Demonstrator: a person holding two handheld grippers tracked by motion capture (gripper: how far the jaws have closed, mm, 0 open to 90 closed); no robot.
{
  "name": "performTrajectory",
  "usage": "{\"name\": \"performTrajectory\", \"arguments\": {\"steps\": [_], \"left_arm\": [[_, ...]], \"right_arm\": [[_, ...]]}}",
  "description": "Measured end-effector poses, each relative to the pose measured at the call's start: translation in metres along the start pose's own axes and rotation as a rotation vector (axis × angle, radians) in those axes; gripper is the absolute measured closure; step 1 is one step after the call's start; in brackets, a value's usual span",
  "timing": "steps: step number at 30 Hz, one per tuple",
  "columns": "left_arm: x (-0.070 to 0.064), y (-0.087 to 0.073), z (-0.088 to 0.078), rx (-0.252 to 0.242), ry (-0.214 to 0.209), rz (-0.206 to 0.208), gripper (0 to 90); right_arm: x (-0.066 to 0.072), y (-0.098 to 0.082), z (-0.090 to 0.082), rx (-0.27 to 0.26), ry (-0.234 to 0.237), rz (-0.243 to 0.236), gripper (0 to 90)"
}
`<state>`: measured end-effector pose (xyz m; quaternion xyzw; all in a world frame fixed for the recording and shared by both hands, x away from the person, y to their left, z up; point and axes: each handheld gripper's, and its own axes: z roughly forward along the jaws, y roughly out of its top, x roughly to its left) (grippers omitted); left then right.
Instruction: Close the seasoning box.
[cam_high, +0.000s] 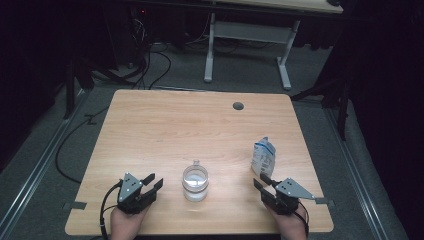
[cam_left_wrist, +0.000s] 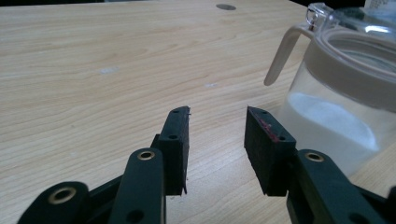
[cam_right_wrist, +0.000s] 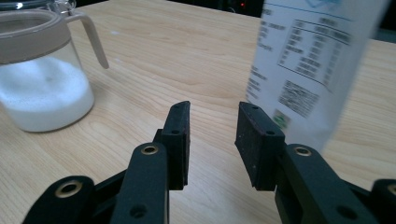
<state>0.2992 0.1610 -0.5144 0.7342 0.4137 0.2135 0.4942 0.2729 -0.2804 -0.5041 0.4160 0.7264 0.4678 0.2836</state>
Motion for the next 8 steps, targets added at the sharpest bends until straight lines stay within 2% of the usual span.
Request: {"name": "performTrajectory", "arguments": {"steps": [3, 8], "left_arm": [[-0.0010, 0.0001, 0.0023, 0.008, 0.001, 0.001, 60.4], [0.0003, 0.0006, 0.0009, 0.003, 0.008, -0.002, 59.5]], "right_arm": [[-0.0002, -0.0002, 0.0000, -0.002, -0.004, -0.006, 64.7], [0.0054, 0.0008, 0.0035, -0.003, 0.017, -0.020, 64.2]]}}
